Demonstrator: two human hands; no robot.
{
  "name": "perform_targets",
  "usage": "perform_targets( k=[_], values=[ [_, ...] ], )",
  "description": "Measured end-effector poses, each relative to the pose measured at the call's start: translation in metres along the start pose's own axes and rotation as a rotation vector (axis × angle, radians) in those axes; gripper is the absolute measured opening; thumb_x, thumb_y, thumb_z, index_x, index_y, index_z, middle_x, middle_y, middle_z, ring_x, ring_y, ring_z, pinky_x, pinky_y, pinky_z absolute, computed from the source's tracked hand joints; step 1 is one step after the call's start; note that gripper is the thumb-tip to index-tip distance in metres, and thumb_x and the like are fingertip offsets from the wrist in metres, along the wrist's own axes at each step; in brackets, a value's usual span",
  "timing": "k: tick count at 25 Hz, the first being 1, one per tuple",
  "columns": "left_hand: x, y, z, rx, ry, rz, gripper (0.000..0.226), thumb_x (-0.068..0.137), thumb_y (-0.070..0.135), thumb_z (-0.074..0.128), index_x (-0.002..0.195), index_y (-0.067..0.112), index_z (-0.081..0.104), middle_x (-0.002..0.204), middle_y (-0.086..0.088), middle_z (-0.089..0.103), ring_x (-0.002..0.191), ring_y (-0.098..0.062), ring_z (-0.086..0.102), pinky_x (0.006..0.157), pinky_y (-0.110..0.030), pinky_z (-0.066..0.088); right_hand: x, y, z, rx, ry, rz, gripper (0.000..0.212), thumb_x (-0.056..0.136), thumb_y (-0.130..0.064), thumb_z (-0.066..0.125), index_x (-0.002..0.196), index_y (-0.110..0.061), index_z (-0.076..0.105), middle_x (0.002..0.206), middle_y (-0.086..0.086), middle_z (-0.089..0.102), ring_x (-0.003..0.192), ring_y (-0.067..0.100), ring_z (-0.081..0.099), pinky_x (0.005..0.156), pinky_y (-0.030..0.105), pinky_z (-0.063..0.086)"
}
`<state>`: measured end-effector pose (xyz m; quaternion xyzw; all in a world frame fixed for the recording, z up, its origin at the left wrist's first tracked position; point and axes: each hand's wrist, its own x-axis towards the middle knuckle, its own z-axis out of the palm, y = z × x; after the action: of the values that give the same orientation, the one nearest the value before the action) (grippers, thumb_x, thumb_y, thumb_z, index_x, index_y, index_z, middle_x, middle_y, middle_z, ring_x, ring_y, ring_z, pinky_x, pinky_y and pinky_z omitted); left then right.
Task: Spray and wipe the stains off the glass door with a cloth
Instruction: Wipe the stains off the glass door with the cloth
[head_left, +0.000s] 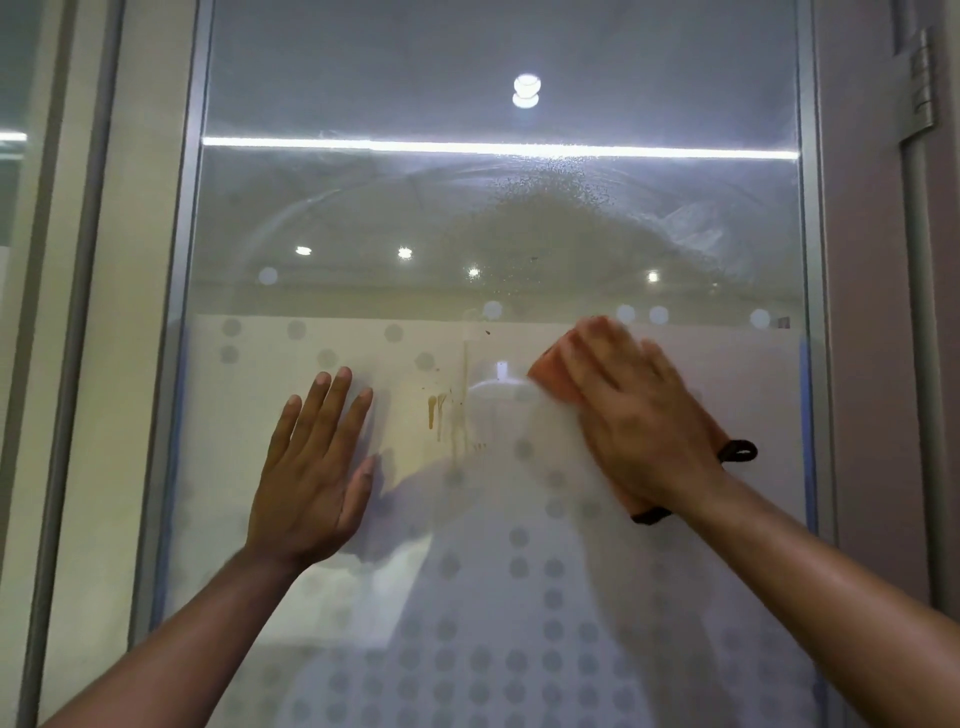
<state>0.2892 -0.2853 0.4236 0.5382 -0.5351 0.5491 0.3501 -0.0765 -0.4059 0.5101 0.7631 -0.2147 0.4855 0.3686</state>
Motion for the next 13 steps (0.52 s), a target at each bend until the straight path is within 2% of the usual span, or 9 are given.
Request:
perform_targets(
  k=[3, 5, 7, 9, 13],
  values=[
    [-0.002, 0.001, 0.001, 0.008, -0.001, -0.007, 0.073, 0.111, 0.046, 0.031, 0.175, 0.014, 0.02, 0.185, -0.01, 0.009, 0.172, -0.032, 0.01, 0.138, -0.058, 0.015, 0.029, 0.018, -0.02, 0.084, 0.126, 0.386, 0.061, 0.108, -0.018, 0.053, 0.165, -0.012, 0.033, 0.178, 0.015, 0.019, 0.164, 0.039, 0.019, 0.127, 0.064, 0.026],
    [-0.003, 0.001, 0.002, 0.004, 0.002, -0.007, 0.073, 0.111, 0.046, 0.031, 0.175, 0.014, 0.019, 0.185, -0.011, 0.009, 0.172, -0.033, 0.01, 0.138, -0.059, 0.016, 0.047, 0.019, -0.024, 0.123, 0.205, 0.537, 0.055, 0.111, -0.022, 0.044, 0.163, -0.008, 0.032, 0.178, 0.019, 0.017, 0.164, 0.042, 0.017, 0.13, 0.061, 0.025],
    [-0.002, 0.0, 0.004, -0.001, 0.002, -0.005, 0.073, 0.111, 0.047, 0.032, 0.175, 0.015, 0.018, 0.186, -0.01, 0.008, 0.172, -0.033, 0.009, 0.138, -0.059, 0.015, 0.061, 0.008, -0.02, 0.121, 0.246, 0.606, 0.054, 0.111, -0.023, 0.04, 0.163, -0.007, 0.032, 0.178, 0.02, 0.017, 0.164, 0.042, 0.017, 0.13, 0.059, 0.026],
    [-0.002, -0.001, 0.007, -0.008, 0.006, -0.007, 0.074, 0.11, 0.047, 0.034, 0.175, 0.016, 0.016, 0.186, -0.009, 0.008, 0.173, -0.032, 0.009, 0.138, -0.058, 0.014, 0.073, -0.01, -0.012, 0.112, 0.235, 0.541, 0.057, 0.109, -0.022, 0.043, 0.163, -0.007, 0.032, 0.177, 0.02, 0.019, 0.164, 0.041, 0.018, 0.129, 0.057, 0.028],
    [0.0, -0.003, 0.007, -0.029, 0.012, 0.0, 0.075, 0.11, 0.048, 0.037, 0.176, 0.018, 0.016, 0.186, -0.008, 0.008, 0.173, -0.031, 0.009, 0.138, -0.06, 0.017, 0.072, -0.054, 0.013, 0.108, 0.096, 0.173, 0.061, 0.107, -0.028, 0.043, 0.166, -0.013, 0.032, 0.177, 0.013, 0.023, 0.165, 0.037, 0.019, 0.132, 0.053, 0.025]
  ],
)
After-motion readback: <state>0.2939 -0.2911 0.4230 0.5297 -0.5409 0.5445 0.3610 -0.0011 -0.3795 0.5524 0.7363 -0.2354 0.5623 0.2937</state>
